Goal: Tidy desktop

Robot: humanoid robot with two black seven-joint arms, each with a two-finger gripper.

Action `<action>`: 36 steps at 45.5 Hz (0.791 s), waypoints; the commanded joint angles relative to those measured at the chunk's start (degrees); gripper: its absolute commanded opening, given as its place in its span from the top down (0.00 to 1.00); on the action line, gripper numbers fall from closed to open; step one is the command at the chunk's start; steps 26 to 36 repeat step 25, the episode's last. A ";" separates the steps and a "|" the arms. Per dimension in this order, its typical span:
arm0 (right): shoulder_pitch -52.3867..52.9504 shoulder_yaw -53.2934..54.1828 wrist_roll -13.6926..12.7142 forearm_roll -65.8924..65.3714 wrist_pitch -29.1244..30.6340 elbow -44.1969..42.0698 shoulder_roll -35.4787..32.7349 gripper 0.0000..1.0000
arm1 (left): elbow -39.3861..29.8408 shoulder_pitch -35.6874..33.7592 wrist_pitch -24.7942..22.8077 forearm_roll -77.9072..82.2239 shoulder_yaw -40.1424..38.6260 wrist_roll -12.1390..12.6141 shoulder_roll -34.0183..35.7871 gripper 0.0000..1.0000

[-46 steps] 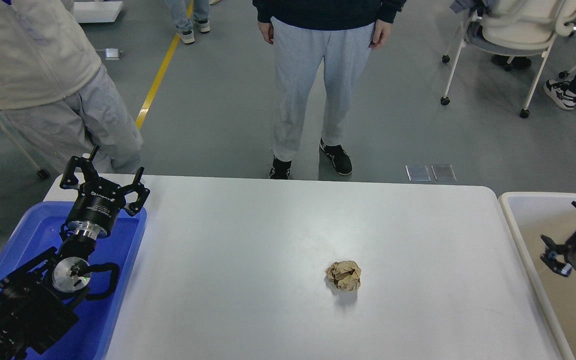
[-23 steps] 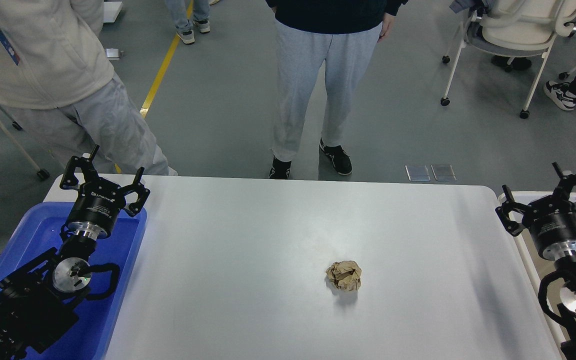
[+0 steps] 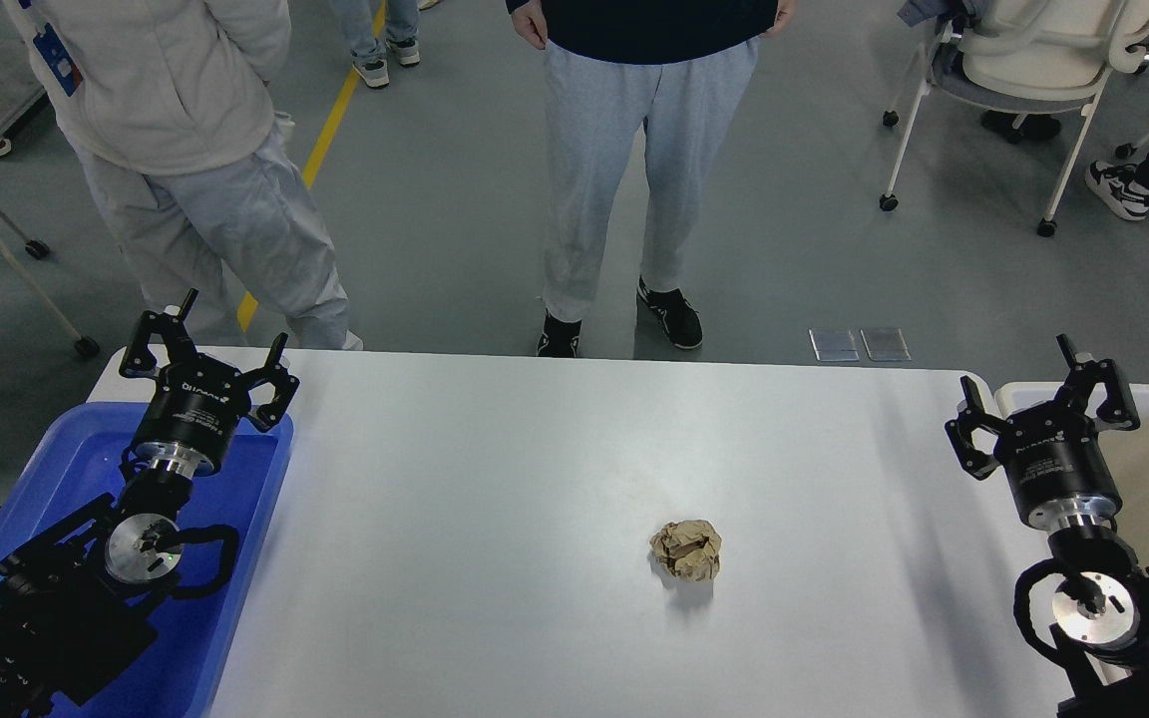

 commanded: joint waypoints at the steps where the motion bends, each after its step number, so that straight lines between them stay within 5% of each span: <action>1: -0.33 -0.78 1.42 -0.77 -0.18 -0.52 1.16 0.01 | 0.00 0.00 0.00 0.00 0.01 0.00 0.00 0.00; 36: 0.55 -2.19 1.42 -0.68 -0.18 0.54 2.48 0.01 | 0.00 0.00 0.00 0.00 0.01 0.00 0.00 0.00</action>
